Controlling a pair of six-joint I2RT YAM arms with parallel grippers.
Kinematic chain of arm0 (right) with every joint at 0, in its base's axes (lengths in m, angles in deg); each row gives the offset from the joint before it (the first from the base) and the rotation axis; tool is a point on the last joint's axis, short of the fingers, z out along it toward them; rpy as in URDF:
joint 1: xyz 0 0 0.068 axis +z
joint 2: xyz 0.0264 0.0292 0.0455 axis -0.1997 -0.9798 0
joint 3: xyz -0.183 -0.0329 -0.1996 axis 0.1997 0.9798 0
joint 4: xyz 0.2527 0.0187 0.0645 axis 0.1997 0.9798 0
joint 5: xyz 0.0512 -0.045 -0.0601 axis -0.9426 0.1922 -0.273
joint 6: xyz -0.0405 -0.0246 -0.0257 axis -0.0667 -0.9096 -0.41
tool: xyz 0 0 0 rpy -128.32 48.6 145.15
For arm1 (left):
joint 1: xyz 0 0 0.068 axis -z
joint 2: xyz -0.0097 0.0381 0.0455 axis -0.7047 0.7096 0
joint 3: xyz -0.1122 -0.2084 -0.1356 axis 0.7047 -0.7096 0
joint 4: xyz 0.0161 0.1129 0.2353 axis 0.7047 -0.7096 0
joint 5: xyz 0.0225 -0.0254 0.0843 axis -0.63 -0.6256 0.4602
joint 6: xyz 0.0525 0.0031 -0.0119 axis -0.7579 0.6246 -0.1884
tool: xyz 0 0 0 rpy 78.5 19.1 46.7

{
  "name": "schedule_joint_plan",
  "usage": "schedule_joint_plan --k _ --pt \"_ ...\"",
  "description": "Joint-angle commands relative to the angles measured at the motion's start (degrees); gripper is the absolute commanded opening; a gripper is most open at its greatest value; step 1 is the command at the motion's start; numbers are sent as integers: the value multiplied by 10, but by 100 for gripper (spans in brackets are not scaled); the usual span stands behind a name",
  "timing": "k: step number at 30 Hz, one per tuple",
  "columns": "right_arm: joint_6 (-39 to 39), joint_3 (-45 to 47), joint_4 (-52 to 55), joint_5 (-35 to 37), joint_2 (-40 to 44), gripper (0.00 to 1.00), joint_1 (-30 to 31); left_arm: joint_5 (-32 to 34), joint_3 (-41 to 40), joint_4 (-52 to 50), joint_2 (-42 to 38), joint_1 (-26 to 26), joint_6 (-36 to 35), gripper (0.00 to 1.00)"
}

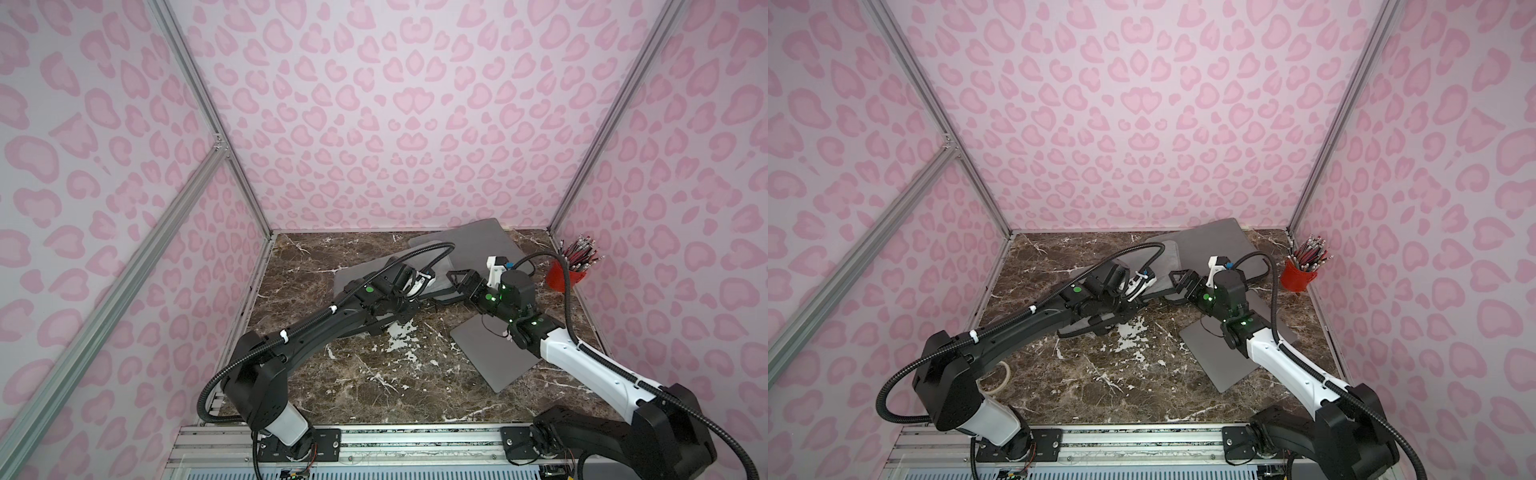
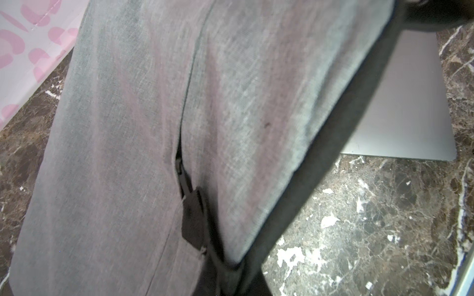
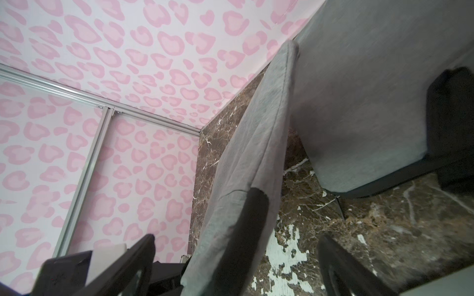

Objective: Open the zippered laptop bag and take out the laptop
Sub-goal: Pick up the zippered laptop bag from the corner of the board.

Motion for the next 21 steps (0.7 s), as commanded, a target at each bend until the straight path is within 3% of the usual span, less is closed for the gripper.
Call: schedule_joint_plan --k 1,6,12,15,16,20,21 --pt "11 -7 -37 -6 -22 95 13 -1 20 65 10 16 -19 1" --pt "22 -1 -58 -6 -49 78 21 -2 19 83 8 25 -13 1" --pt "35 10 -84 -8 -55 31 20 2 13 84 7 27 -10 2" --pt "43 14 -90 -5 -53 7 18 14 -2 82 -3 28 -3 24" --pt "48 15 -90 -2 -50 2 17 17 -10 84 -12 28 1 39" --pt "63 22 -94 12 -40 0 13 38 -54 90 -62 27 28 91" --pt "64 22 -90 17 -38 0 13 47 -66 92 -77 28 38 100"
